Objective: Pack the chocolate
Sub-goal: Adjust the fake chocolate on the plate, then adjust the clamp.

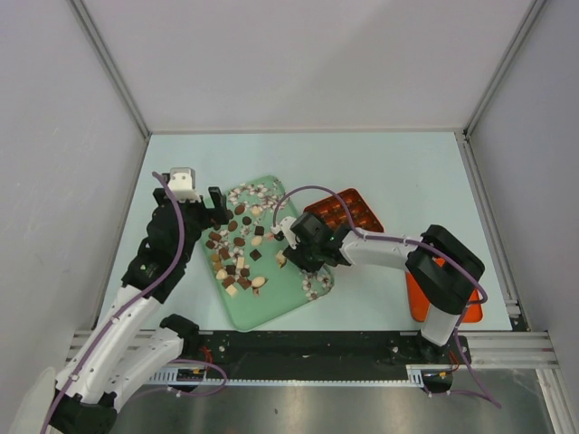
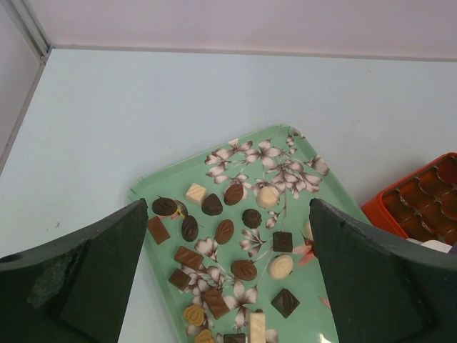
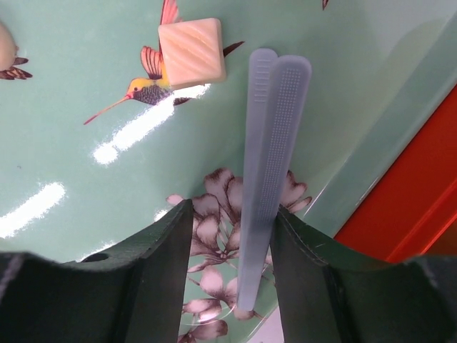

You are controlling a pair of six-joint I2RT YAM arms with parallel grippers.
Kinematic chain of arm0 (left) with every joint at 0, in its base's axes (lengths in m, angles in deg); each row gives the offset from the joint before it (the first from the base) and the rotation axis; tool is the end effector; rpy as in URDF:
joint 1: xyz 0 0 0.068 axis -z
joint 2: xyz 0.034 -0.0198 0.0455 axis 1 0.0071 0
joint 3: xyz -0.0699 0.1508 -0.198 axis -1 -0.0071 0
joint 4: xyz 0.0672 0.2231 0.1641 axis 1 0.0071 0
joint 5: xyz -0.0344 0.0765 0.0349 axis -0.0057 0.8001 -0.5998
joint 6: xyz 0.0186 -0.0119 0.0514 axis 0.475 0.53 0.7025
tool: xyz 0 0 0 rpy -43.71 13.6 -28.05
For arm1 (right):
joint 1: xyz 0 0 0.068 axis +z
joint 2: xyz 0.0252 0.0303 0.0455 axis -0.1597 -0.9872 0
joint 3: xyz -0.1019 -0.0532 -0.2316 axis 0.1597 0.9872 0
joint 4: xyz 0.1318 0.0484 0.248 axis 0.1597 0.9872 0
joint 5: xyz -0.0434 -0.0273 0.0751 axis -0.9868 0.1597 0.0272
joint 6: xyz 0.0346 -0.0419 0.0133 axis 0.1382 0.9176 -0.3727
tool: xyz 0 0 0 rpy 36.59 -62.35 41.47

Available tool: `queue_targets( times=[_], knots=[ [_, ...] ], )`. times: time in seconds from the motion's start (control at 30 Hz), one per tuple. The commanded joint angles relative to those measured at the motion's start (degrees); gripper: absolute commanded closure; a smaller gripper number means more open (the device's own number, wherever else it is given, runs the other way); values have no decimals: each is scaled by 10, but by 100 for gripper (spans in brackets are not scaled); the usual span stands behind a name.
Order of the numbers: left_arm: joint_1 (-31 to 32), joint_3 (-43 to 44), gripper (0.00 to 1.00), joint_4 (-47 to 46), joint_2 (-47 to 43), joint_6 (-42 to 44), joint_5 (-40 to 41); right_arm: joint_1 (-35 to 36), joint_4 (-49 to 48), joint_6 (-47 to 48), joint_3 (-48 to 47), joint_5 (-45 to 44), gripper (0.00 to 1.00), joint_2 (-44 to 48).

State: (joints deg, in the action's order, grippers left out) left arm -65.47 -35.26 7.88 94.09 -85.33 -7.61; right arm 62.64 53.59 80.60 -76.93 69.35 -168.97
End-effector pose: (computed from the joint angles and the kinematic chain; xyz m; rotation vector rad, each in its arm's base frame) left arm 0.1970 -0.0731 0.3268 -0.0308 1.7404 -0.0982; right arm 0.2200 0.2983 0.1327 -1.3043 2.2554 0.3328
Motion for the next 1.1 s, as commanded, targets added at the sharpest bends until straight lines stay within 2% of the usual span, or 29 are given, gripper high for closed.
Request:
queue_targets(
  times=[0.0,0.13,0.17,0.37,0.5,0.57,0.67,0.8,0.97,1.07],
  knots=[
    [-2,-4,0,-12,-6,-6,-18,8,2,6,15,-2,49,15],
    [-2,-4,0,3,-8,-19,-33,8,2,2,15,-12,61,18],
    [-2,-6,0,6,-10,-23,-37,8,3,1,15,-12,67,23],
    [-2,-17,0,42,-31,-66,-103,6,20,-5,16,-41,86,65],
    [-2,-35,0,49,-36,-123,-177,10,34,-16,16,-47,88,117],
    [-1,-45,0,31,-32,-170,-241,15,39,-22,16,-41,88,136],
    [12,-74,2,-19,-23,-231,-295,21,38,-44,16,-23,88,169],
    [69,-100,5,-74,-5,-308,-288,38,24,-94,17,-29,89,200],
    [136,-97,13,-107,30,-349,-233,87,-7,-120,21,-62,89,209],
    [152,-97,17,-114,48,-367,-220,101,-20,-136,24,-86,89,209]
  ],
)
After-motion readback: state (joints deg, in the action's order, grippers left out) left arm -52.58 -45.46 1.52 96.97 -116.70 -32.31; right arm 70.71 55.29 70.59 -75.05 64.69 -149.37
